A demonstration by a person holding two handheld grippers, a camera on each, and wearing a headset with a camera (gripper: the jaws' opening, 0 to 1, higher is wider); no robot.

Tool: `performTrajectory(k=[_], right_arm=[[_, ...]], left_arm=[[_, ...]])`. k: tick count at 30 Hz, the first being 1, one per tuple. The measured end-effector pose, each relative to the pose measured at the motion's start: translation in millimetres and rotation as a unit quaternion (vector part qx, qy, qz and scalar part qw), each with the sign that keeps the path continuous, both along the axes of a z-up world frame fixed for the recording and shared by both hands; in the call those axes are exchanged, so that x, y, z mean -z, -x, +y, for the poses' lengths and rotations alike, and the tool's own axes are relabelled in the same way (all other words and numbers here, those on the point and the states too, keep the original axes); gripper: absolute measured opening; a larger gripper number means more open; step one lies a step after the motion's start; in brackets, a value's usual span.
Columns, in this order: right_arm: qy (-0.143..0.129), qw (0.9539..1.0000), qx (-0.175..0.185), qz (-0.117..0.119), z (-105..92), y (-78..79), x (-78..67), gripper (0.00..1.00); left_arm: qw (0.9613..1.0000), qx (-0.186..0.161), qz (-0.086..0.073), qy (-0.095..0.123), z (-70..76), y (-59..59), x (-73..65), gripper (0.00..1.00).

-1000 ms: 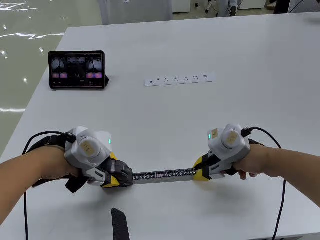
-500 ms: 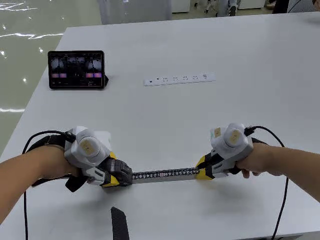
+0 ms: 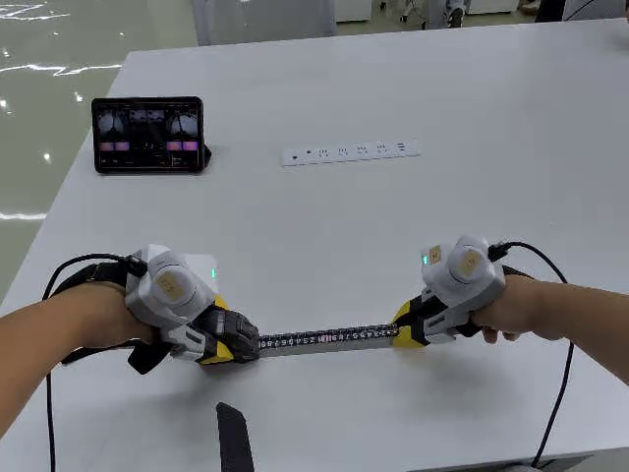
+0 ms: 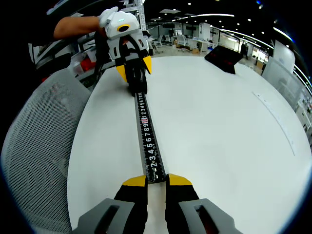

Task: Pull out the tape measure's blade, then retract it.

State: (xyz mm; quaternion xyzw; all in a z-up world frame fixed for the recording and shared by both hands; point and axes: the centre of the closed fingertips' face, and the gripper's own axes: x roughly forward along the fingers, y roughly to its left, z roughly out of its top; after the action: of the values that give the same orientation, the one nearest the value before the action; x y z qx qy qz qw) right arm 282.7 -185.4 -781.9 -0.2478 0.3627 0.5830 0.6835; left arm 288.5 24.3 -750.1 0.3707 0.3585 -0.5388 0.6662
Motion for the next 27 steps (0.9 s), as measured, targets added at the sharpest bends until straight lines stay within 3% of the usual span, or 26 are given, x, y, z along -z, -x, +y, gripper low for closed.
performTrajectory(k=[27], right_arm=[[0.002, 0.9999, 0.012, 0.002, -18.2, 2.2, -2.6, 0.09]], left_arm=[[1.0000, 0.000, 0.000, 0.002, -0.7, 0.3, -0.4, 0.31]])
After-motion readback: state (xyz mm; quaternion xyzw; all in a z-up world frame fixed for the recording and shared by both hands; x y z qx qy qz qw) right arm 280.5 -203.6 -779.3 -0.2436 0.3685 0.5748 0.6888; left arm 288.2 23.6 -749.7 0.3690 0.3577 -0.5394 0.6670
